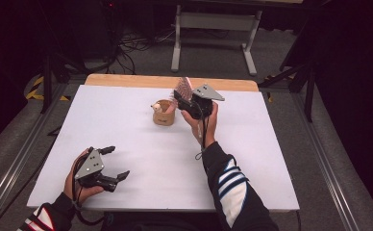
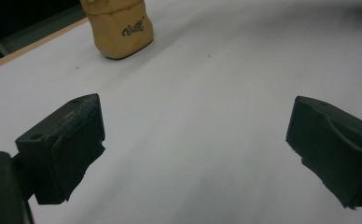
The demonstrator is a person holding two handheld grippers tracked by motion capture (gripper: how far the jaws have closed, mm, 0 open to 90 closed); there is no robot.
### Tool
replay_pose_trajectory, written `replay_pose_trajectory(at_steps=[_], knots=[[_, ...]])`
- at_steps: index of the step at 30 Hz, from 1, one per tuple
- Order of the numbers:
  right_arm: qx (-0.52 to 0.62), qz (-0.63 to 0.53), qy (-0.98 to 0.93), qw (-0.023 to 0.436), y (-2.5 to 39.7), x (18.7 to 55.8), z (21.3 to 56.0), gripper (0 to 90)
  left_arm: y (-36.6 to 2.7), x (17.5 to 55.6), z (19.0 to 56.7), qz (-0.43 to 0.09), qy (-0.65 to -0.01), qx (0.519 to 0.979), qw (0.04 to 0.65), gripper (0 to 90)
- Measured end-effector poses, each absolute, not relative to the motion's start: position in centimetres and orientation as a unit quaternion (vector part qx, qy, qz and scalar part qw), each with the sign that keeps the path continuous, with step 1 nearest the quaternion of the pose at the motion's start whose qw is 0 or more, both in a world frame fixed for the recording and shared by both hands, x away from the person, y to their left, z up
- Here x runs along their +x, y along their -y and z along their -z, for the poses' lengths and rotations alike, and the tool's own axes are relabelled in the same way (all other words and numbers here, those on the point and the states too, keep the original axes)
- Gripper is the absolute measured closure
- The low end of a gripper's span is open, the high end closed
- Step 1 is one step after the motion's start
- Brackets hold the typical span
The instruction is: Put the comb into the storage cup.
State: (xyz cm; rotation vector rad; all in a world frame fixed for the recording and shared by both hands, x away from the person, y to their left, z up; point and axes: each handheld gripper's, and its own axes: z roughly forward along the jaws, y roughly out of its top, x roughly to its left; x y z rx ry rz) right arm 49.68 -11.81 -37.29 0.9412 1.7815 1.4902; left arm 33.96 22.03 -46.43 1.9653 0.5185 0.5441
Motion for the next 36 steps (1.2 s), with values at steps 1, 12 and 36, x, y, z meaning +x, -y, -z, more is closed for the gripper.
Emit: replay_pose_trajectory(at_steps=[1,12,36], knots=[[0.357,-0.564,-0.675,0.313,11.8,49.7,37.3,50.9,-22.0,34.0,46.4,-0.225,-0.214,0.811,0.496,5.3],[0.362,-0.568,-0.67,0.312,12.4,49.6,37.0,40.4,-22.0,34.0,46.5,-0.225,-0.214,0.812,0.495,5.3],[0.34,-0.581,-0.665,0.324,13.2,48.7,36.2,29.9,-22.0,34.0,46.5,-0.226,-0.215,0.812,0.493,5.3]])
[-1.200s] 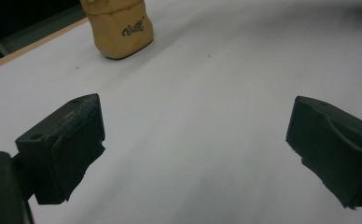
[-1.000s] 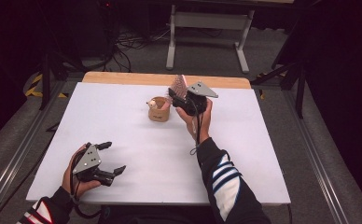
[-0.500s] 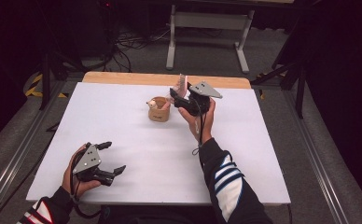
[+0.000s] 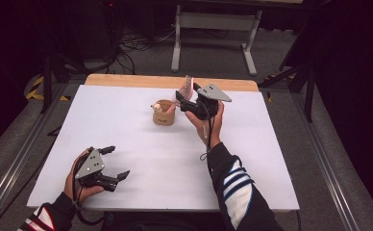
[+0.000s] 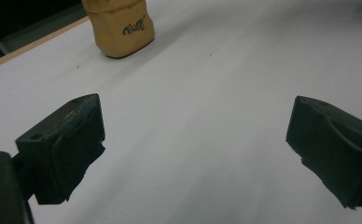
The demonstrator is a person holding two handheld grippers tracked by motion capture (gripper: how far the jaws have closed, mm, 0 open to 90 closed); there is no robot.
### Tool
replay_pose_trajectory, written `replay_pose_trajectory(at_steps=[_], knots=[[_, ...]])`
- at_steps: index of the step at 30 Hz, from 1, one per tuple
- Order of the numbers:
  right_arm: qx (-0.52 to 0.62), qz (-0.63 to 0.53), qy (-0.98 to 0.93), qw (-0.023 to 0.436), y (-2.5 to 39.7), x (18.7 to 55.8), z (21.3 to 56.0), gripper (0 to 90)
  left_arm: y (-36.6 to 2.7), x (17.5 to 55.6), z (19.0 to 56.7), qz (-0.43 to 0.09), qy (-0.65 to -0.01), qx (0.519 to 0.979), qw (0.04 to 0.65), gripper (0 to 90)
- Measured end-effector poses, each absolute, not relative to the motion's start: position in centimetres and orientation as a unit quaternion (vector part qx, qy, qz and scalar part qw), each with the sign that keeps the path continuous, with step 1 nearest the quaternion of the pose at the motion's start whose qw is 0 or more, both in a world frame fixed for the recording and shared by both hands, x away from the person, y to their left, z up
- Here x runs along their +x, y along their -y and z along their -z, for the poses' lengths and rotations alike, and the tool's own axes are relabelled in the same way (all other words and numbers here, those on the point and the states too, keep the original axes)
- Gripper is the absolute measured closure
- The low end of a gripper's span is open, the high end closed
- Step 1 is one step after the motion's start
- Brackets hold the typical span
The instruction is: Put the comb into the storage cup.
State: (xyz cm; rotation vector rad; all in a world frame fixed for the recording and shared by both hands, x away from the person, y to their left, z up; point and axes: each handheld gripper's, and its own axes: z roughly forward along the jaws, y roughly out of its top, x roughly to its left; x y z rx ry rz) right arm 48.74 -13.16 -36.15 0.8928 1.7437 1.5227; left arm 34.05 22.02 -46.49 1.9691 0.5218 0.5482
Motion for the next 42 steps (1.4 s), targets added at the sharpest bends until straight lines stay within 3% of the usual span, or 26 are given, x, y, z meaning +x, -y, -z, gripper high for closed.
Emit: replay_pose_trajectory(at_steps=[16,27,42], knots=[[0.335,-0.573,-0.669,0.335,14.0,48.4,35.5,25.2,-21.9,34.1,46.6,-0.225,-0.217,0.813,0.491,5.3],[0.334,-0.56,-0.674,0.347,14.3,48.2,35.1,15.6,-21.9,34.2,46.6,-0.225,-0.219,0.813,0.49,5.3],[0.329,-0.562,-0.675,0.347,14.8,48.1,34.7,15.0,-22.0,34.2,46.6,-0.224,-0.221,0.811,0.492,5.3]])
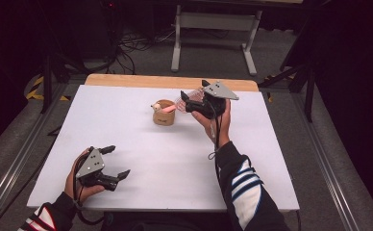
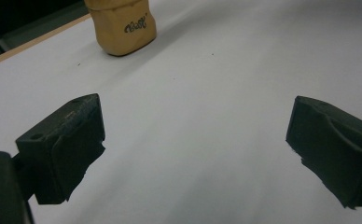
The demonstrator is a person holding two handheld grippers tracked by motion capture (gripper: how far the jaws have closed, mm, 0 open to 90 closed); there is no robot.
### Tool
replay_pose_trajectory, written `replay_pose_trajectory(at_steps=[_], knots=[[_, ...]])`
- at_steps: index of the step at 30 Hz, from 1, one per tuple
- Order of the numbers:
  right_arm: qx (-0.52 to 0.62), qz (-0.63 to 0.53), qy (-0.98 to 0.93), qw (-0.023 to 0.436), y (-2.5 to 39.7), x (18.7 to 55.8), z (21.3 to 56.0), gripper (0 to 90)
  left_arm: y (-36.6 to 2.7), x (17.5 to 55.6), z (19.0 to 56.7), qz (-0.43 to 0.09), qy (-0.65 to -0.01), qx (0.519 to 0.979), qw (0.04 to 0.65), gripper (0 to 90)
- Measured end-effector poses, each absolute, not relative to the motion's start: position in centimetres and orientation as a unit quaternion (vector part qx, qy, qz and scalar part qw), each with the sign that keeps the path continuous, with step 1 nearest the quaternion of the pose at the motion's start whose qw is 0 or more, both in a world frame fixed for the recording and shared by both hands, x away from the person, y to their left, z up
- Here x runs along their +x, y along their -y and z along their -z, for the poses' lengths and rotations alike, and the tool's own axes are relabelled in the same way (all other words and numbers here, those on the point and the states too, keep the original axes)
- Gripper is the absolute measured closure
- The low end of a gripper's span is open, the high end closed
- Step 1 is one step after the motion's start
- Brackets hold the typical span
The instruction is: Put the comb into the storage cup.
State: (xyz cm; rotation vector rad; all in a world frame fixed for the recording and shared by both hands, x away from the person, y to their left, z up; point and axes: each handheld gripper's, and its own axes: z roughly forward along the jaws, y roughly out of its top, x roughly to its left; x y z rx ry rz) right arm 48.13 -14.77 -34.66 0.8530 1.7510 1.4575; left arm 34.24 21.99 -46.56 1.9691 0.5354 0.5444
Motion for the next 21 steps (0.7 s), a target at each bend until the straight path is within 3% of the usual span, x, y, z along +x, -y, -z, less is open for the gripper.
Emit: replay_pose_trajectory(at_steps=[21], knots=[[0.315,-0.544,-0.687,0.365,15.6,47.5,33.3,7.7,-22.2,34.2,46.4,-0.228,-0.224,0.809,0.493,5.2]])
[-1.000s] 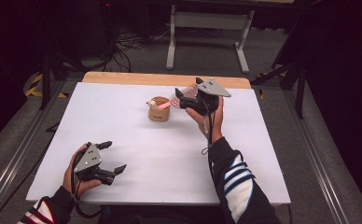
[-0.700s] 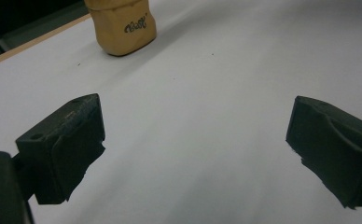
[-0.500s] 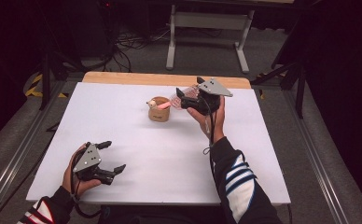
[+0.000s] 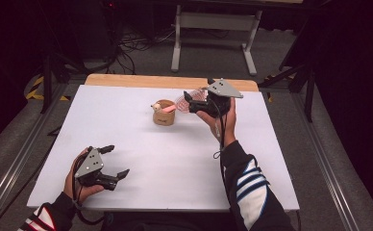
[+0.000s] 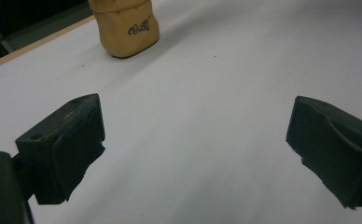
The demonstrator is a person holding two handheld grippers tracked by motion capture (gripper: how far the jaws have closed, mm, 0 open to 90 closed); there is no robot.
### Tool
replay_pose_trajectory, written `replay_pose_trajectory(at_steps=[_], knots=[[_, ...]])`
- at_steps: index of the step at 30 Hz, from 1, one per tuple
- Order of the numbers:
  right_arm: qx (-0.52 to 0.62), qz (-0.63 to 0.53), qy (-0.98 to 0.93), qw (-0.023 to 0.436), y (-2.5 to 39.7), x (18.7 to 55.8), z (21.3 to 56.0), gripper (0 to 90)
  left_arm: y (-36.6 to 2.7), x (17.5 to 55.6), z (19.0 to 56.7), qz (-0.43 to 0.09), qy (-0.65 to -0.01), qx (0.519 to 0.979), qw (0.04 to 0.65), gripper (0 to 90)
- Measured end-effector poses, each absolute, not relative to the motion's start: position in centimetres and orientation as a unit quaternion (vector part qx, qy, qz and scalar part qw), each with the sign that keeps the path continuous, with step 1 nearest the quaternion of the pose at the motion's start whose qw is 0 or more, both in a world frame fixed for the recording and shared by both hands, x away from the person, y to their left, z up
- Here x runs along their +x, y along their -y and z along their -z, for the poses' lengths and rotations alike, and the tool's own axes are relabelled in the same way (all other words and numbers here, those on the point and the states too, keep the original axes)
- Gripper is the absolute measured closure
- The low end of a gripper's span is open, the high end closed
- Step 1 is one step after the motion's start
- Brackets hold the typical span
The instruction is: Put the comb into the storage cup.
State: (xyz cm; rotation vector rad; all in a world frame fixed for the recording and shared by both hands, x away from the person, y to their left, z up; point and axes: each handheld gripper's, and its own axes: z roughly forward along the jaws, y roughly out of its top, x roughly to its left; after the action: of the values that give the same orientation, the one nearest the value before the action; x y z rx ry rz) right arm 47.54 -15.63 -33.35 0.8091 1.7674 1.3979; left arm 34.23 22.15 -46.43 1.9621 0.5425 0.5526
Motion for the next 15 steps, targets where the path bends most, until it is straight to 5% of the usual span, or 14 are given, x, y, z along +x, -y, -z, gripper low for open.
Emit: replay_pose_trajectory(at_steps=[15], knots=[[0.298,-0.532,-0.696,0.38,15.9,46.0,32.1,6.8,-22.2,34.3,46.4,-0.228,-0.226,0.808,0.494,4.8]])
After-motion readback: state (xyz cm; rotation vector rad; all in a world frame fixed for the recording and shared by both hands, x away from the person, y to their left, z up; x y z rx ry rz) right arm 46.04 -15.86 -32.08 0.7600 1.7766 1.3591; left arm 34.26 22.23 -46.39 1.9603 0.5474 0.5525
